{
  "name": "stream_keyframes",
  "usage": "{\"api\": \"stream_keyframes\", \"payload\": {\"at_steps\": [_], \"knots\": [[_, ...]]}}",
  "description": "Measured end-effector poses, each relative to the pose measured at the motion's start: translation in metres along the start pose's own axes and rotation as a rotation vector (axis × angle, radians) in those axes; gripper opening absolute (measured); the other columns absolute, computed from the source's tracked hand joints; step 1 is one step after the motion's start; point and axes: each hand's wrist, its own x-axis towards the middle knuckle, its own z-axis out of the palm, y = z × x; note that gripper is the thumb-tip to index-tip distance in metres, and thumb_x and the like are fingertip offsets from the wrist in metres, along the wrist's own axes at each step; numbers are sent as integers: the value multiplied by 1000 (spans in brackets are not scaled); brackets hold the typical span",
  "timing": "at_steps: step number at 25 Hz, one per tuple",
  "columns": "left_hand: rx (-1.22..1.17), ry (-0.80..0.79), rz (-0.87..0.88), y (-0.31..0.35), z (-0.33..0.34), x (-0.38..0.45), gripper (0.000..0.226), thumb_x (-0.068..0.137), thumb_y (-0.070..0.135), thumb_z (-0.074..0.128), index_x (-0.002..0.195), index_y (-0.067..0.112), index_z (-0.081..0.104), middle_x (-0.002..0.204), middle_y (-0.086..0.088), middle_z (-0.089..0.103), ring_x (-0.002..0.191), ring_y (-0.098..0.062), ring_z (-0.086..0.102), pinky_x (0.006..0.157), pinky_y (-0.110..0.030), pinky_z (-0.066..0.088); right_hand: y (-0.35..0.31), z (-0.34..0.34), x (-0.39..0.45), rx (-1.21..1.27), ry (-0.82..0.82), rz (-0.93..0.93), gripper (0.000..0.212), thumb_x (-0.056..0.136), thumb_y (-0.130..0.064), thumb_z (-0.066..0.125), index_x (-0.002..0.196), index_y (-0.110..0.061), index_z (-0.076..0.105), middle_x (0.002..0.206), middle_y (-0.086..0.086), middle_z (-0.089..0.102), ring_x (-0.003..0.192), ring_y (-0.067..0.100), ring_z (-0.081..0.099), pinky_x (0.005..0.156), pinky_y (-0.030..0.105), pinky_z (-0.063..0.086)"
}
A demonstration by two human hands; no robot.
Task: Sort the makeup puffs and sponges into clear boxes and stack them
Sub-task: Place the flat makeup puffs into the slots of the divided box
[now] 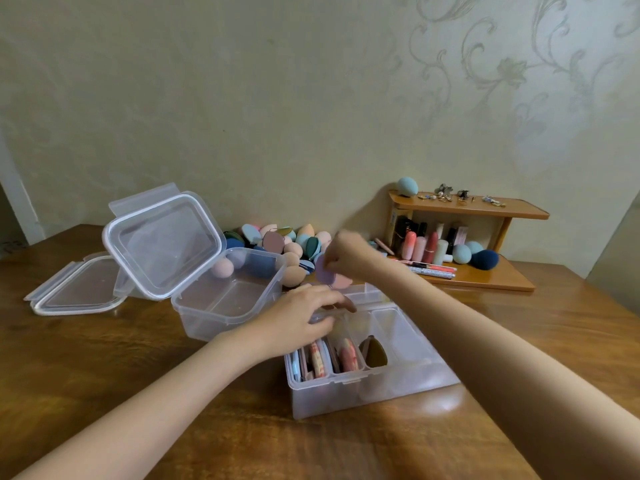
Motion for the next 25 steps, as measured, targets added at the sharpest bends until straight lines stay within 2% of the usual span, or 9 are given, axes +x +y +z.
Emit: {"api": "stream_keyframes", "payload": {"at_steps": [2,4,8,11,15,17,19,23,25], "knots": [[17,58,24,6,2,-1,28,93,15,51,115,27,63,129,9,56,122,-4,45,106,-33,41,13,-28,-24,122,284,-99,21,80,-5,62,95,-1,74,99,18,69,88,25,56,70,27,42],[23,102,59,19,7,-2,23,92,19,54,111,26,65,127,9,57,125,-5,42,109,-34,36,24,-53,-56,178,383,-127,19,80,-5,64,95,-2,75,92,12,69,97,22,53,70,24,39],[217,-100,74,43,13,-3,26,93,38,47,112,29,63,124,6,58,123,-9,39,100,-30,29,22,-65,-99,156,133,-92,14,76,-13,71,88,-11,78,70,-7,57,71,12,51,51,13,35],[342,-144,73,44,13,-4,33,96,45,38,116,29,57,124,3,57,118,-13,38,93,-30,28,20,-71,-115,124,99,-127,11,79,-15,69,86,-13,78,68,-6,63,63,8,52,44,5,36],[337,-100,91,41,13,-11,35,95,48,39,112,28,61,128,9,51,119,-10,34,100,-31,32,12,-60,-132,-5,-30,-199,21,82,-19,69,99,-10,74,94,4,73,75,11,64,55,4,45],[270,-81,68,39,13,-12,31,94,46,43,106,28,65,128,12,51,124,-7,31,99,-27,31,11,-50,-140,-39,-55,-211,22,82,-19,69,101,-10,73,100,4,69,83,14,62,66,13,47],[215,-83,46,37,12,-14,28,95,40,45,106,28,67,128,12,53,126,-5,30,99,-25,29,10,-37,-148,-75,-92,-234,21,82,-18,69,101,-10,73,100,4,65,83,12,56,66,14,44],[163,-70,19,40,11,-14,22,92,28,51,105,25,68,119,4,57,116,-8,45,98,-27,41,8,-19,-154,-99,-169,-268,22,86,-14,63,105,-4,66,103,13,68,82,19,58,59,11,37],[41,-19,-26,38,8,-11,20,92,25,54,106,23,68,114,5,60,109,-10,53,95,-28,46,8,-23,-152,-23,-169,-255,33,85,-12,64,117,-7,55,113,10,65,95,21,62,69,15,44]]}}
